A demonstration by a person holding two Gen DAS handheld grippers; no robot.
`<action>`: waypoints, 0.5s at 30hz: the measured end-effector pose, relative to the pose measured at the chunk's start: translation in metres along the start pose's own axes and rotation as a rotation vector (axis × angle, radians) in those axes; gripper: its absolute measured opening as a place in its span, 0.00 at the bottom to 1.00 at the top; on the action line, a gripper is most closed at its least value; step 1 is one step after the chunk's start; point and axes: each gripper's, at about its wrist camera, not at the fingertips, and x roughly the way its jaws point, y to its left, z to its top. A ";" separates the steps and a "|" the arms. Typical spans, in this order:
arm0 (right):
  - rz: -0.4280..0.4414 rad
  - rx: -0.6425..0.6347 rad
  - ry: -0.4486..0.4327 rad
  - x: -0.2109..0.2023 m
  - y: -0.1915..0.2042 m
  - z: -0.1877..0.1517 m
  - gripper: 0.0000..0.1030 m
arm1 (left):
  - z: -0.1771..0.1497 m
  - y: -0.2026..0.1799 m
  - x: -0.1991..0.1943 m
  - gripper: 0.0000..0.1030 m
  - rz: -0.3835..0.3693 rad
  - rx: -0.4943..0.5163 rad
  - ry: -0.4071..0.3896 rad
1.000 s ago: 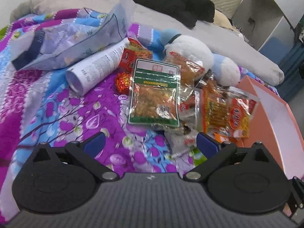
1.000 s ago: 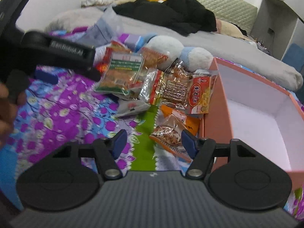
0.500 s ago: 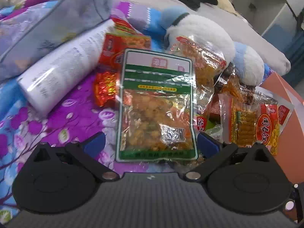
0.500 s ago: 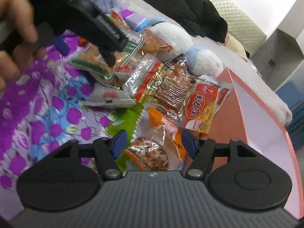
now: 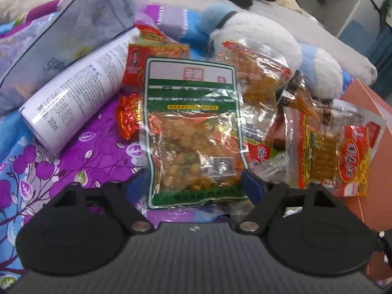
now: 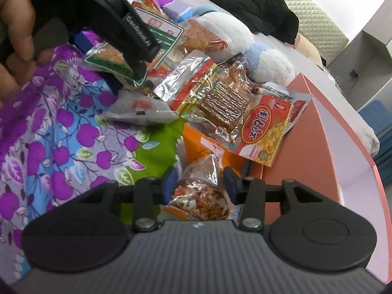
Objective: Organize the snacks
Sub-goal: 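Close left tool on green-labelled snack bag while right tool approaches orange-labelled bag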
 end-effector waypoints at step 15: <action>0.032 0.078 0.009 -0.035 -0.007 -0.010 0.33 | -0.032 0.002 -0.050 0.63 -0.062 -0.082 0.059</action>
